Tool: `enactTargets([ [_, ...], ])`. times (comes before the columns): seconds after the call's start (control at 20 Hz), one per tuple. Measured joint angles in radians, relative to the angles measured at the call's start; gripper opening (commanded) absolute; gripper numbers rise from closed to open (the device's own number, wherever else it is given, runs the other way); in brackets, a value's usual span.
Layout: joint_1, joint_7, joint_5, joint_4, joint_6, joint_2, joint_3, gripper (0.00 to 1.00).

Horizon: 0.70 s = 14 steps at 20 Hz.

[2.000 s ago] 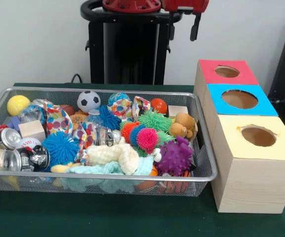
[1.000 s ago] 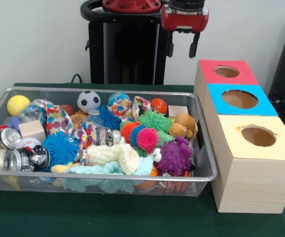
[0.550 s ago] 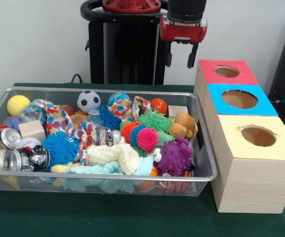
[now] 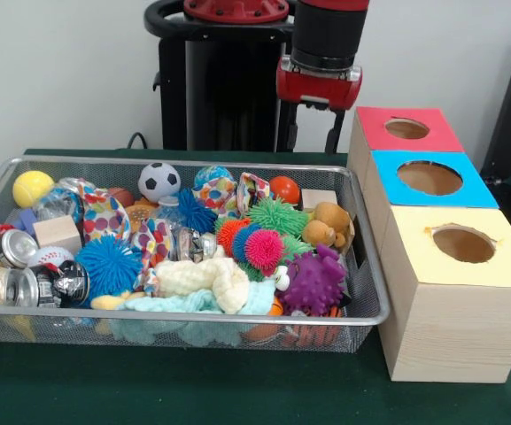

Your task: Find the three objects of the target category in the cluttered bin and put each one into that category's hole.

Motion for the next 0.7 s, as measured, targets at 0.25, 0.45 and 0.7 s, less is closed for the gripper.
enactTargets([
  [0.25, 0.023, 0.044, 0.051, -0.020, -0.014, 0.035, -0.024, 1.00],
  [0.45, 0.029, 0.089, 0.096, -0.027, -0.039, 0.062, -0.037, 1.00],
  [0.7, 0.030, 0.147, 0.137, -0.026, -0.086, 0.088, -0.045, 1.00],
])
